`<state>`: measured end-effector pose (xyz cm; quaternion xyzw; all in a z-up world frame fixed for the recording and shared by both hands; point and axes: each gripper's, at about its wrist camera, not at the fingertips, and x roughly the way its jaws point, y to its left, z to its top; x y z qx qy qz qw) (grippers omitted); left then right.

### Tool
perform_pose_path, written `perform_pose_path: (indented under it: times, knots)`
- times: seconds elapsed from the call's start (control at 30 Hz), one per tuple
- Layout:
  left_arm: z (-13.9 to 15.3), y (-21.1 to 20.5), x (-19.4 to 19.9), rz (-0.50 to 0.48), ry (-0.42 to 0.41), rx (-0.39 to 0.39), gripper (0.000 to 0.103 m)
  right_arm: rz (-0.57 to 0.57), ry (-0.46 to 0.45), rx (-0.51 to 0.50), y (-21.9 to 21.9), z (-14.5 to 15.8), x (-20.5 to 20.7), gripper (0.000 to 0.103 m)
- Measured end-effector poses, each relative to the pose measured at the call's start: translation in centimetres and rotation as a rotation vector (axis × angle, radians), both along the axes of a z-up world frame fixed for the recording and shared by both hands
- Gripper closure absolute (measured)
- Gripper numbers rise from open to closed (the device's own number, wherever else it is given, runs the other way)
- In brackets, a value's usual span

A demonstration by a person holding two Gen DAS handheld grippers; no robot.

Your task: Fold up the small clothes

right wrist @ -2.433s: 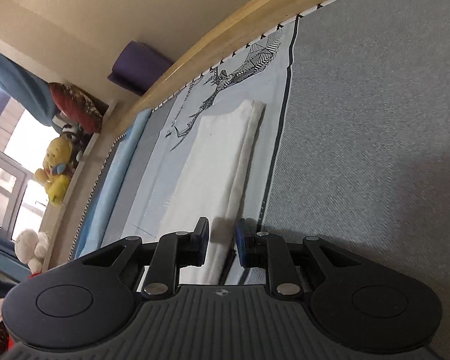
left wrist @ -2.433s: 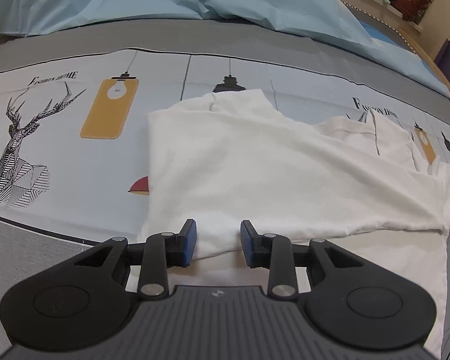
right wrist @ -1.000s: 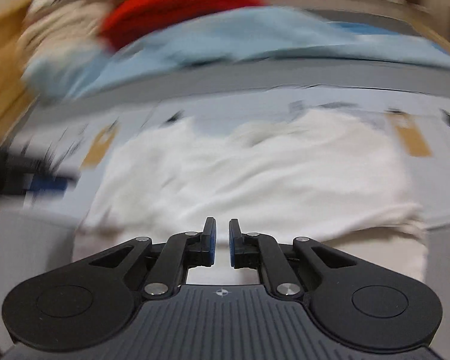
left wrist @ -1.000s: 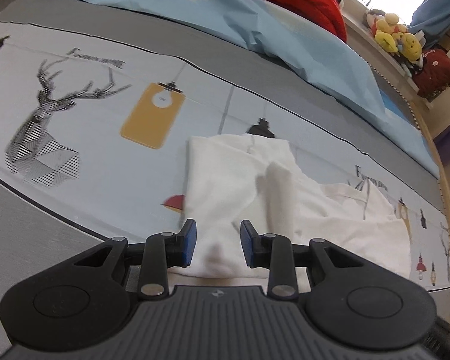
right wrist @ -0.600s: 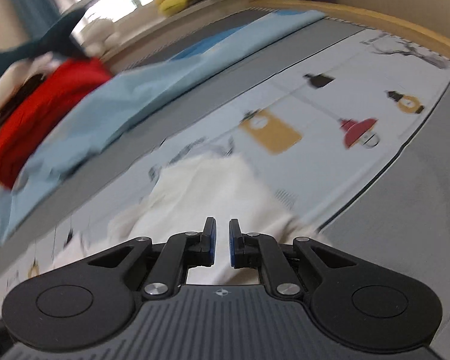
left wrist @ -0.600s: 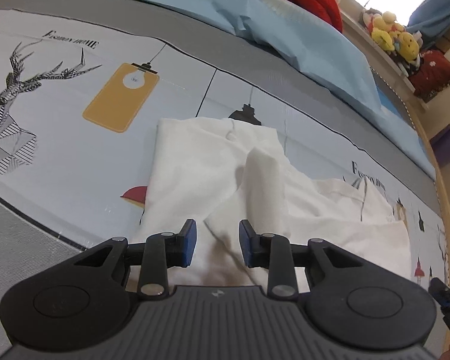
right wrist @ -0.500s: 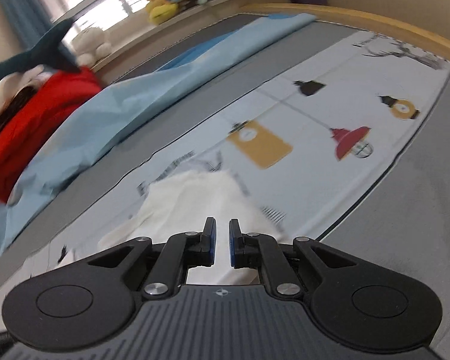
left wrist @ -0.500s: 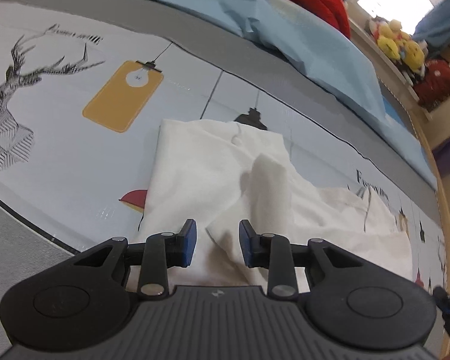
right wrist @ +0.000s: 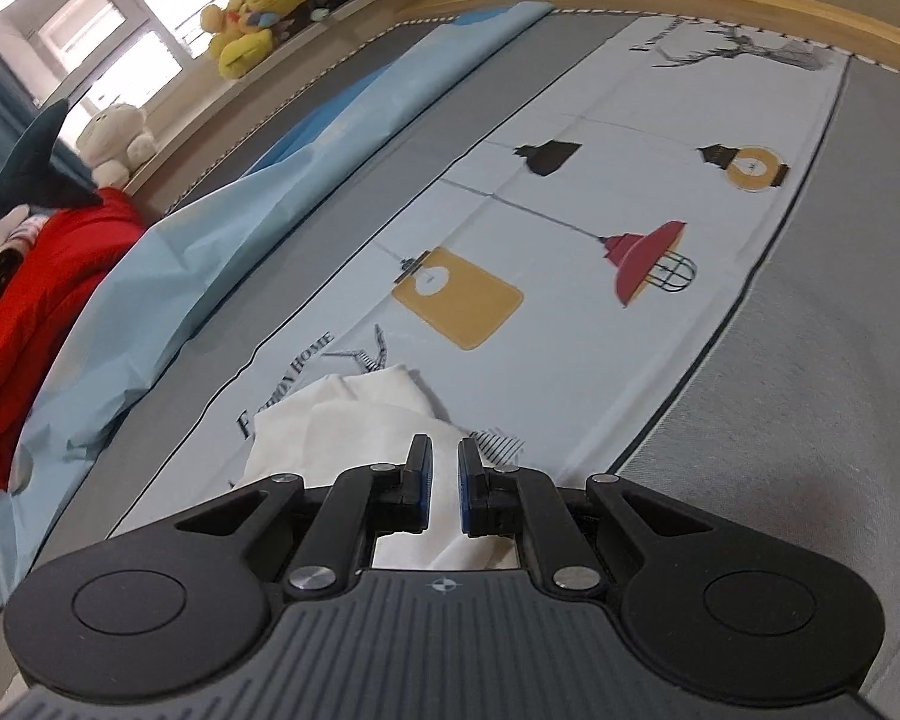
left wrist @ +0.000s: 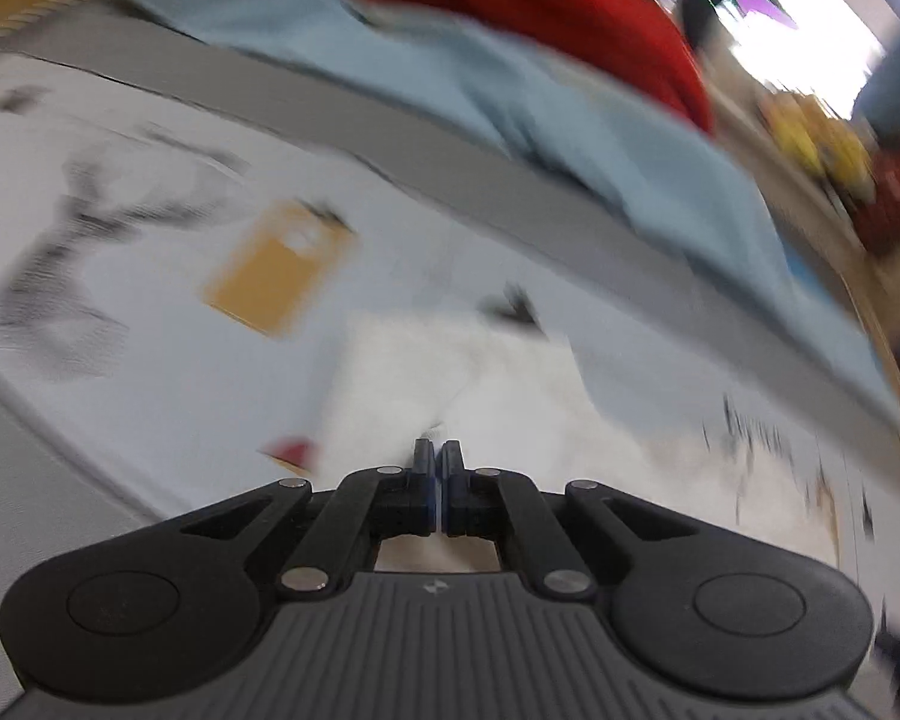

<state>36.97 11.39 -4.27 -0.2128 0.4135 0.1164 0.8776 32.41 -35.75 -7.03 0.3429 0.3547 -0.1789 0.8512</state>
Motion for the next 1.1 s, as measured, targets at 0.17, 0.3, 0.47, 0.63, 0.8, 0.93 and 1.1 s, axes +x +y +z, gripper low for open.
perform_pose_path:
  times: [0.17, 0.3, 0.47, 0.63, 0.8, 0.93, 1.1]
  knots:
    - [-1.0, 0.8, -1.2, 0.086, 0.165, 0.023, 0.102, -0.039, 0.028, 0.032, 0.3, -0.8, -0.2, 0.094]
    - [-0.3, 0.8, -1.3, 0.094, 0.139, 0.047, 0.094, -0.034, 0.056, 0.066, 0.8, -1.7, -0.1, 0.094]
    - [1.6, 0.0, -0.8, 0.047, 0.025, 0.092, 0.080, -0.047, 0.121, 0.167, 1.0, -3.9, 0.2, 0.089]
    - [0.0, 0.4, -0.1, 0.014, 0.082, 0.012, 0.080, -0.080, 0.186, 0.288, 0.4, -6.6, 0.5, 0.080]
    - [-0.2, -0.4, 0.0, -0.041, 0.073, 0.014, 0.080, -0.116, 0.143, 0.333, -0.7, -7.0, 0.4, 0.096]
    - [-0.4, -1.6, 0.1, -0.112, 0.083, 0.000, 0.080, -0.178, 0.082, 0.259, -1.1, -4.3, -1.2, 0.099]
    - [-1.7, -3.8, 0.7, -0.222, 0.125, -0.035, 0.080, -0.146, 0.174, 0.210, -0.5, -4.0, -1.4, 0.097]
